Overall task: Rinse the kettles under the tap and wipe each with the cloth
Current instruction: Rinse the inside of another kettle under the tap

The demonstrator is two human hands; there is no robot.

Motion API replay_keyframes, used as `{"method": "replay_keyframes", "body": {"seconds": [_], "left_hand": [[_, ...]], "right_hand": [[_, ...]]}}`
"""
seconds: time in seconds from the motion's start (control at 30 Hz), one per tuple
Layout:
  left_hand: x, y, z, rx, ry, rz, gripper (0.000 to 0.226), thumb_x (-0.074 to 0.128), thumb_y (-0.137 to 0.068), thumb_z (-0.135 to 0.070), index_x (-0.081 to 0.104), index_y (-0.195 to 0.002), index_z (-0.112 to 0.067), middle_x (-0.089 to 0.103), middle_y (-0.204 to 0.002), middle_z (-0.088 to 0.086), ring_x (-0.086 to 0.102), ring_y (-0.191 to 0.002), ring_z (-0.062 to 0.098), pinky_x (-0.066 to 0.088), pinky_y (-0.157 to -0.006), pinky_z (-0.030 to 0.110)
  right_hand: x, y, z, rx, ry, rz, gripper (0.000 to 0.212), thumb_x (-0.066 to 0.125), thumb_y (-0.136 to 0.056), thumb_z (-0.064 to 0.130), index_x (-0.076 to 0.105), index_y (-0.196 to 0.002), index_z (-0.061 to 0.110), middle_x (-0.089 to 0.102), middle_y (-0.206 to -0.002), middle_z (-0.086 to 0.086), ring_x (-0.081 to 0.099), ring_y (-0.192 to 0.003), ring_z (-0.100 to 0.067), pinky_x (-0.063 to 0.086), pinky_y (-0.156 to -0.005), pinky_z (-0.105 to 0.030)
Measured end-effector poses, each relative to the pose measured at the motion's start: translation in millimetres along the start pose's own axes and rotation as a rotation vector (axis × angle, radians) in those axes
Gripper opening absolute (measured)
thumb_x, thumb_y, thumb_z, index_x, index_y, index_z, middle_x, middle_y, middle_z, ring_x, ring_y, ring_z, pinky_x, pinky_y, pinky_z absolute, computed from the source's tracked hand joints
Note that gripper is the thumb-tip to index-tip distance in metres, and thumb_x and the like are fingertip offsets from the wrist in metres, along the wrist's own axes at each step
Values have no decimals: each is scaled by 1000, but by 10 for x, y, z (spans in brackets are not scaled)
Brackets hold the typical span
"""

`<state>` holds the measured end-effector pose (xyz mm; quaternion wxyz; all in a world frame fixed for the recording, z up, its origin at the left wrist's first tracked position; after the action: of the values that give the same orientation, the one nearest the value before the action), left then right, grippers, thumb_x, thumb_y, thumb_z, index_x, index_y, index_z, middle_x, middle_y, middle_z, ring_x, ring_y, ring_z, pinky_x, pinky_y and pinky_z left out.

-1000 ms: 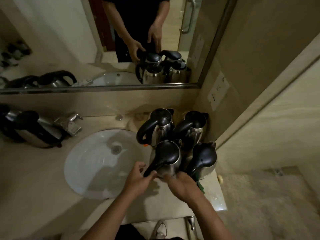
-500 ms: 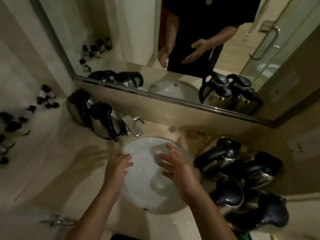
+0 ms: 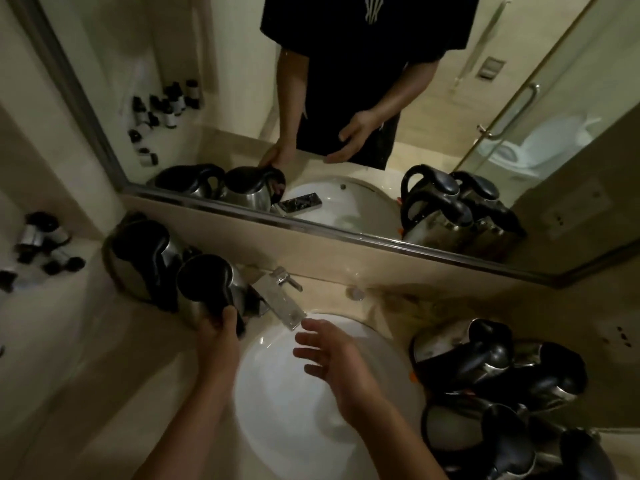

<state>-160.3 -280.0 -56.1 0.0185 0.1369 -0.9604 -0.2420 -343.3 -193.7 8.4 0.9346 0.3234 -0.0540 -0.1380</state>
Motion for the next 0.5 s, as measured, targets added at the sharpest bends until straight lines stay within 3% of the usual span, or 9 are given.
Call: {"method": "replay_keyframes", "body": {"seconds": [0.07, 0.17, 0.27, 0.33, 0.37, 0.43, 0.5], "left_hand": [[-112, 81, 36, -11, 8, -18, 8, 54, -104, -23, 57, -105, -16, 67, -96, 9, 63, -87, 27, 50, -74, 31], [-272, 175, 55, -46, -7, -10, 10, 53, -103, -13, 58, -98, -7, 62, -80, 1, 56, -77, 23, 45, -54, 11], [-392, 225, 192, -90, -4, 21, 25, 55, -100, -4, 58, -77, -12, 66, -56, -5, 62, -74, 25, 47, -57, 13], [-481, 190, 367, -124, -48, 22, 37, 58, -99, -3, 59, -64, -16, 63, -52, -4, 61, -84, 39, 45, -75, 28], [-527, 174, 463, -156, -60, 16, 43, 59, -99, -2, 62, -58, -17, 62, -52, -1, 59, -89, 39, 41, -81, 34], [-584, 161, 555, -149, -26, 64, 51, 56, -100, -2, 71, -55, -20, 66, -50, 1, 59, -85, 35, 41, -78, 38], [-651, 146, 652, -221, 86, 92, 40, 51, -102, -1, 75, -73, -15, 69, -53, -1, 66, -69, 30, 50, -65, 31]], "right_hand": [[67, -71, 31, 6, 21, -14, 32, 57, -102, 43, 71, -123, 23, 75, -122, -4, 73, -111, -22, 57, -100, -39], [218, -238, 178, -13, 24, -6, 47, 62, -87, 52, 71, -123, 24, 73, -123, -3, 71, -113, -23, 55, -97, -38], [353, -507, 341, -48, 72, -8, 36, 61, -97, 43, 71, -122, 18, 71, -121, -8, 67, -110, -23, 52, -93, -33], [428, -701, 451, -87, 130, -14, 30, 56, -105, 33, 71, -119, 12, 72, -112, -11, 67, -101, -26, 51, -81, -29], [454, -814, 485, -101, 164, -31, 30, 54, -106, 32, 72, -117, 10, 72, -107, -12, 68, -96, -29, 51, -77, -31], [479, -1035, 530, -140, 300, -84, 34, 52, -105, 36, 74, -114, 12, 75, -105, -10, 70, -95, -32, 54, -78, -38], [477, -1231, 501, -169, 466, -109, 43, 46, -103, 43, 75, -115, 14, 75, -111, -11, 69, -102, -30, 55, -92, -44]]}}
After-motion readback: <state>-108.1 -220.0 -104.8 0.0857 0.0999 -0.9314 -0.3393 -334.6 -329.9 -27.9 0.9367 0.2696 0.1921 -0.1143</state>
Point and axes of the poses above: each hand's wrist, its own y-axis away from the middle knuckle, its own x-axis out of the palm, z = x × y, the point moved 5 cm from there along -y, towards the middle knuckle
